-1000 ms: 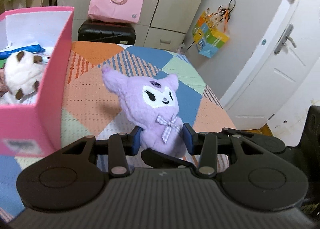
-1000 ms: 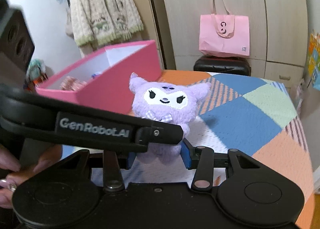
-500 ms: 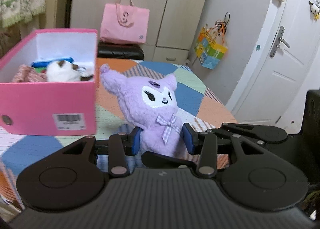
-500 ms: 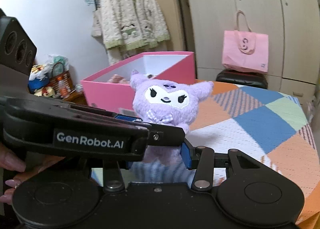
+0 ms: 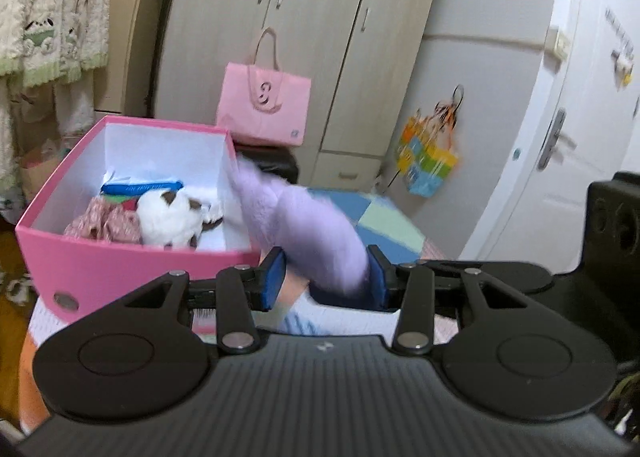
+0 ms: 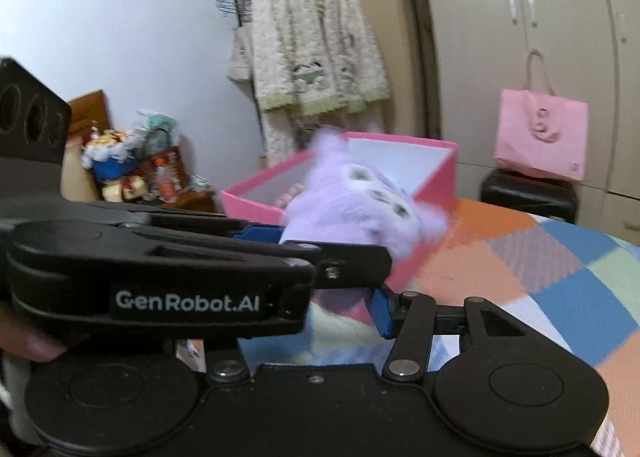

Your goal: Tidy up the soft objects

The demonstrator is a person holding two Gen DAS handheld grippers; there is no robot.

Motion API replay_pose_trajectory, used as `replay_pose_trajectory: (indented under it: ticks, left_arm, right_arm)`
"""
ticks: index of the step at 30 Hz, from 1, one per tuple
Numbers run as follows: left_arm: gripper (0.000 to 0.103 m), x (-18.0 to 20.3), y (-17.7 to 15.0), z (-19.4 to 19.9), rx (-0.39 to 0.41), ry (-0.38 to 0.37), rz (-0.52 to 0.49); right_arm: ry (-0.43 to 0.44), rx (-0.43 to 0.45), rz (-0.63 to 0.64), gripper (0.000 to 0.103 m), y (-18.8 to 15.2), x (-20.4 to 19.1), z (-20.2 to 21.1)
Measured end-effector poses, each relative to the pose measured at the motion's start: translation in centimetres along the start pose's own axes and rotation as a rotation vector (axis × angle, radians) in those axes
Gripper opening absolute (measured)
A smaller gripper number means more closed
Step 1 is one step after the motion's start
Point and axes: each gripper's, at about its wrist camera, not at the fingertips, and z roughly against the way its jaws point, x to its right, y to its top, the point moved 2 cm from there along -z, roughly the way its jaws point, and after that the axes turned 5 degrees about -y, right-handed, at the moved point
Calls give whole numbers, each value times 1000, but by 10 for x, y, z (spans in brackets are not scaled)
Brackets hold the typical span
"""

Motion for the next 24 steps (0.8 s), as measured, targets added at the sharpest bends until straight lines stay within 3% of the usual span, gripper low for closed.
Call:
replay_pose_trajectory:
  ticks: [3, 6, 9, 12, 15, 20, 24]
  left_arm:
    - [41, -14, 18, -1, 60, -5, -1]
    - [41, -31, 29, -11, 46, 8, 10]
    - [41, -52, 28, -27, 9, 24, 78]
    - [41, -58, 18, -36, 1, 40, 67]
    - [42, -54, 7, -37, -11, 8, 68]
    - [44, -40, -9, -34, -17, 2, 12]
    - [46, -37, -18, -32, -52, -5, 20]
  right_arm:
    - [-19, 51, 78, 51, 17, -10, -6]
    - [35, 55, 123, 47, 32, -4, -23]
    - [-64, 46, 121, 46, 29, 17, -39]
    - [-112, 33, 74, 51, 15, 40, -37]
    - [-123, 21, 31, 57, 1, 54, -27]
    - [-135, -39, 58, 61, -21, 54, -17]
    - [-111, -62, 122, 77, -31, 48, -18]
